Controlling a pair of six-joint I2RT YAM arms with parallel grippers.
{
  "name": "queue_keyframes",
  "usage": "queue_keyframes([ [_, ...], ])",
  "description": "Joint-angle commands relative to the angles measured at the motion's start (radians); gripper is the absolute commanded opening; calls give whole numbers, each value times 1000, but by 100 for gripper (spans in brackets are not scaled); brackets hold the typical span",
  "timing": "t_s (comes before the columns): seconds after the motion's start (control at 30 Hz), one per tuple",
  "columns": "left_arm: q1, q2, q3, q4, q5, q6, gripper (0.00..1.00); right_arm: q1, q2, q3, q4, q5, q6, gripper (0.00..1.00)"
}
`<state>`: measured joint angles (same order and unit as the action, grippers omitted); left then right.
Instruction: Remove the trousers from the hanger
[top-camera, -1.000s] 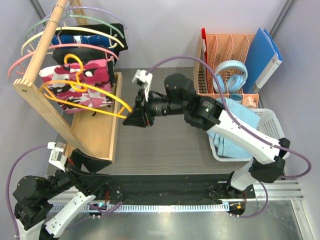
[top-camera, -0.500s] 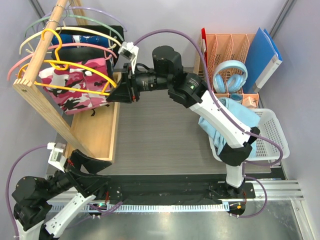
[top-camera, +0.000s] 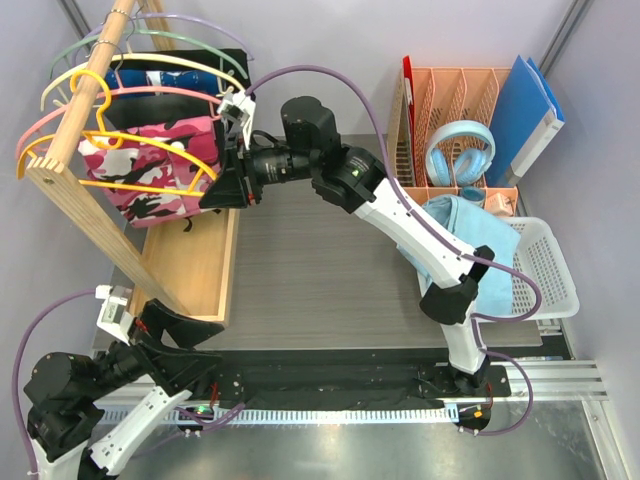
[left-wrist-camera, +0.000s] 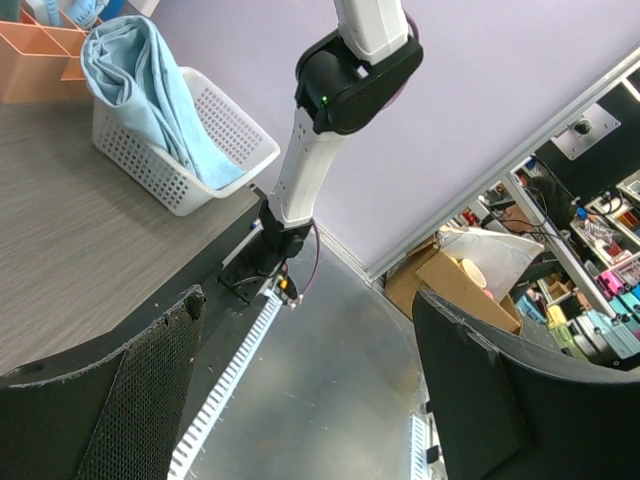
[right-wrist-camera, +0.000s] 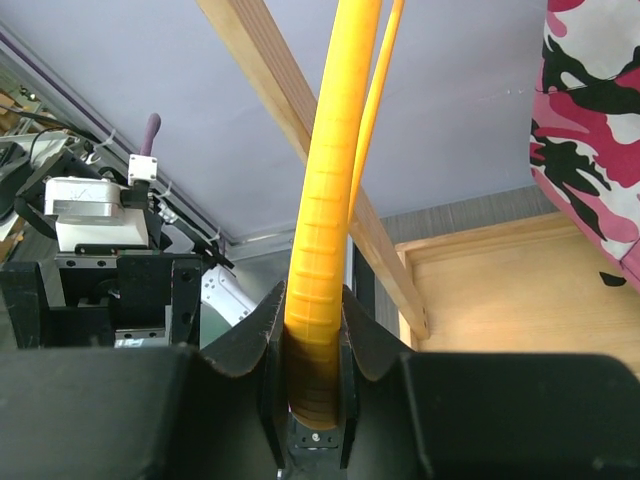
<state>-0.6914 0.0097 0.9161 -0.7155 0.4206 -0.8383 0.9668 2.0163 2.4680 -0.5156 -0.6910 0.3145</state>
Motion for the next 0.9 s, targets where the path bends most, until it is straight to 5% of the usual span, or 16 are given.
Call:
queue_keyframes([
  [0.0, 3, -13, -5, 36, 30, -13, 84, 0, -10, 5, 91, -45, 24, 1],
  [0.87, 3, 21, -83, 88, 61, -51, 85, -2, 65, -8, 106, -85, 72, 1],
])
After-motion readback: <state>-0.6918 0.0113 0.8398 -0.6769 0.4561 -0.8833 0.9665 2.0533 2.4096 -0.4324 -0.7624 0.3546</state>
